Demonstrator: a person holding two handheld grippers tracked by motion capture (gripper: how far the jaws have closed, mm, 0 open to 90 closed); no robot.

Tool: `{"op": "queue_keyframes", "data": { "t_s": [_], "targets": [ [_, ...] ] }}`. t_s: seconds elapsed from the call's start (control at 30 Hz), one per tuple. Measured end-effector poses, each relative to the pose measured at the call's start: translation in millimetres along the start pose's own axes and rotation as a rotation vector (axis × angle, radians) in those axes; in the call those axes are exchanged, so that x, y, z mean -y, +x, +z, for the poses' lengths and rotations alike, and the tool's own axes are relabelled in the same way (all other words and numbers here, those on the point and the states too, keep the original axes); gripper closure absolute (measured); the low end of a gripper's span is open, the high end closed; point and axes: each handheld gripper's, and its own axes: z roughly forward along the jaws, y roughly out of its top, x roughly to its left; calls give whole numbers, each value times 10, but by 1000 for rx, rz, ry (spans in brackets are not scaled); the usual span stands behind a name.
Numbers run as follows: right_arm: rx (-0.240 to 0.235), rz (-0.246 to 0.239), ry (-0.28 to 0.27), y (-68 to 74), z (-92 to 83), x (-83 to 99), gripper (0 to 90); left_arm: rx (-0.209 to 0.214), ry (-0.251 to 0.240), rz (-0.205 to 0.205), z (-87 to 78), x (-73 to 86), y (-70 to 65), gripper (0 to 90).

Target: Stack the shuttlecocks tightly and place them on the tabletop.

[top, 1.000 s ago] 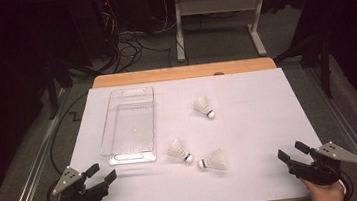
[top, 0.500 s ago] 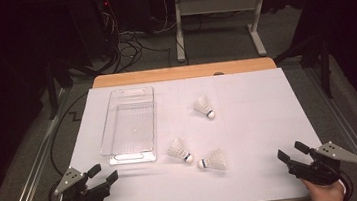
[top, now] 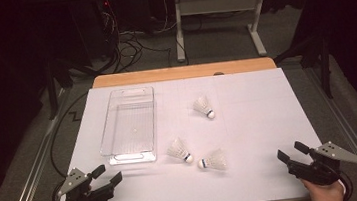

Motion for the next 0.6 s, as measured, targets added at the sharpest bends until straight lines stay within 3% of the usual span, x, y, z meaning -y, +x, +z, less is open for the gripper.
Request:
{"op": "queue_keyframes", "data": {
  "t_s": [0.23,0.6],
  "targets": [
    [2,1,5,-2,2,1,267,36,-17,-12,-1,-7,-49,301],
    [2,-1,5,1,2,1,269,59,-3,13,43,-50,-160,317]
  ]
}}
